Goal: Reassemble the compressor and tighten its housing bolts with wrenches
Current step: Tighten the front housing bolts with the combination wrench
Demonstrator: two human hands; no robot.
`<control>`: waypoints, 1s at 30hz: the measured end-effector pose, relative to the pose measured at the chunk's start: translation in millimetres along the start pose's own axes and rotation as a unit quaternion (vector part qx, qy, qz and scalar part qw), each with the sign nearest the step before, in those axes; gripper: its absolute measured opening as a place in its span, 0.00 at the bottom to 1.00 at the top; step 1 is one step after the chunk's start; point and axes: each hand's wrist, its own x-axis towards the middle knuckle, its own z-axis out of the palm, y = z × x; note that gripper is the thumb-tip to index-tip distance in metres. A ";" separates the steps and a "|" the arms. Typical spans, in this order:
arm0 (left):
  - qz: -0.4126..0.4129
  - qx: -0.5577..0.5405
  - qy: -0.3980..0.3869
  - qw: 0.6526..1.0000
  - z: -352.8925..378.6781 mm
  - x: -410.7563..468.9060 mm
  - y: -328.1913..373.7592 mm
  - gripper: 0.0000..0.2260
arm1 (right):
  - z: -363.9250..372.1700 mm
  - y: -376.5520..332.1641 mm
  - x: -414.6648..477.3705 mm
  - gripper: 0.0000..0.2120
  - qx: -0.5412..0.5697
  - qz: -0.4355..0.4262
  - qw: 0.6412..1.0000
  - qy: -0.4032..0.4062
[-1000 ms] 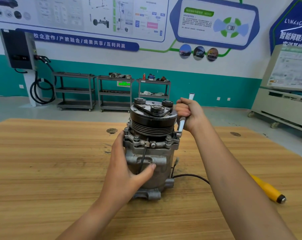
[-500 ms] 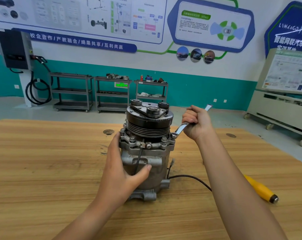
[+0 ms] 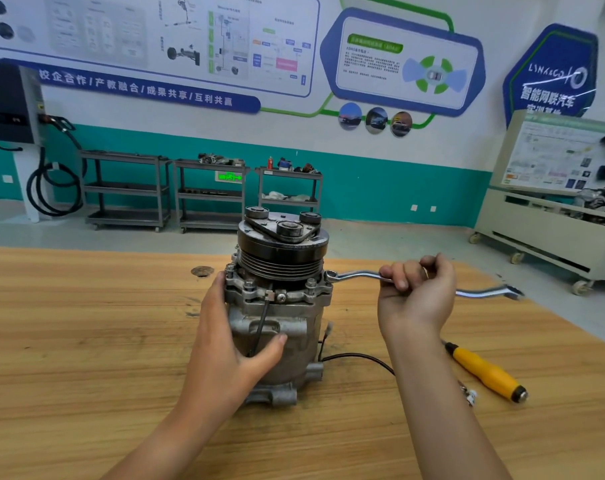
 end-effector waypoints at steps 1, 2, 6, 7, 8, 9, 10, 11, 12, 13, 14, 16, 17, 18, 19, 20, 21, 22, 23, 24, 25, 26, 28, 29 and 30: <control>-0.001 -0.001 0.001 1.000 0.0 -0.2 -0.3 0.46 | -1.3 0.0 -4.1 0.15 -0.001 -0.009 1.000 -0.009; -0.001 -0.003 0.001 1.000 0.1 -0.3 -0.3 0.46 | -2.4 -0.4 -7.3 0.15 -0.001 -0.016 1.000 -0.021; 0.006 -0.010 -0.001 1.000 0.0 0.4 -0.8 0.45 | -8.6 -2.7 -15.4 0.20 -0.011 -0.018 0.997 -0.078; 0.007 -0.011 -0.001 1.000 -0.1 0.4 -0.8 0.45 | -10.9 -3.1 -17.2 0.22 -0.015 -0.019 0.995 -0.097; 0.008 -0.012 -0.001 1.000 -0.1 0.5 -0.7 0.45 | -13.5 -3.3 -19.4 0.23 -0.020 -0.022 0.993 -0.118; 0.009 -0.013 -0.001 1.000 -0.1 0.4 -0.7 0.45 | -16.0 -3.0 -21.9 0.24 -0.028 -0.030 0.989 -0.139; 0.010 -0.015 0.000 1.000 0.0 0.2 -0.8 0.45 | -18.4 -2.4 -24.7 0.23 -0.037 -0.041 0.986 -0.159; 0.013 -0.017 0.002 1.000 0.1 0.0 -1.0 0.45 | -20.3 -1.6 -27.9 0.22 -0.048 -0.055 0.982 -0.175; 0.017 -0.019 0.004 1.000 0.2 -0.3 -0.9 0.44 | -21.8 -0.6 -31.3 0.21 -0.058 -0.069 0.978 -0.188; 0.020 -0.021 0.006 1.000 0.1 -0.5 -0.7 0.44 | -23.0 0.4 -34.5 0.21 -0.066 -0.084 0.975 -0.197; 0.022 -0.022 0.007 1.000 -0.1 -0.5 -0.8 0.43 | -24.3 1.6 -37.5 0.21 -0.076 -0.099 0.971 -0.203; 0.022 -0.020 0.008 1.000 0.0 -0.2 -0.9 0.44 | -26.3 4.9 -43.5 0.24 -0.104 -0.122 0.965 -0.206; 0.020 -0.020 0.007 1.000 0.2 -0.1 -1.4 0.44 | -27.3 6.9 -46.8 0.25 -0.117 -0.133 0.962 -0.207; 0.018 -0.019 0.006 1.000 0.4 0.0 -1.4 0.44 | -28.1 9.2 -50.4 0.25 -0.130 -0.145 0.958 -0.210; 0.018 -0.019 0.007 1.000 0.6 0.0 -1.2 0.44 | -28.3 11.2 -54.5 0.25 -0.146 -0.159 0.952 -0.218; 0.022 -0.020 0.010 1.000 0.8 -0.4 -1.5 0.44 | -28.1 13.3 -58.6 0.24 -0.165 -0.176 0.944 -0.226; 0.024 -0.021 0.010 0.999 0.8 -0.4 -2.1 0.44 | -27.4 15.3 -62.6 0.22 -0.184 -0.192 0.935 -0.234; 0.028 -0.018 0.012 0.999 1.2 -0.3 -3.0 0.44 | -27.2 17.7 -65.5 0.21 -0.201 -0.206 0.928 -0.236; 0.033 -0.018 0.013 0.999 1.2 -0.1 -3.2 0.44 | -26.8 20.4 -68.3 0.20 -0.219 -0.216 0.923 -0.230; 0.041 -0.021 0.017 0.999 1.5 -0.1 -4.0 0.44 | -26.2 23.2 -71.2 0.19 -0.237 -0.227 0.918 -0.221; 0.047 -0.023 0.018 0.998 2.1 -0.2 -4.8 0.44 | -25.3 26.6 -73.8 0.18 -0.252 -0.237 0.914 -0.214; 0.054 -0.018 0.026 0.998 2.7 -0.3 -5.3 0.44 | -24.0 30.6 -76.9 0.17 -0.269 -0.250 0.905 -0.213; 0.054 -0.016 0.032 0.998 2.2 0.6 -4.0 0.44 | -20.4 40.8 -83.2 0.13 -0.315 -0.297 0.876 -0.214; 0.052 -0.018 0.028 0.998 2.0 2.1 -5.8 0.44 | -18.4 45.7 -86.0 0.13 -0.340 -0.321 0.857 -0.218; 0.048 -0.020 0.032 0.998 1.5 1.6 -5.7 0.44 | -16.3 50.7 -88.8 0.14 -0.360 -0.344 0.838 -0.223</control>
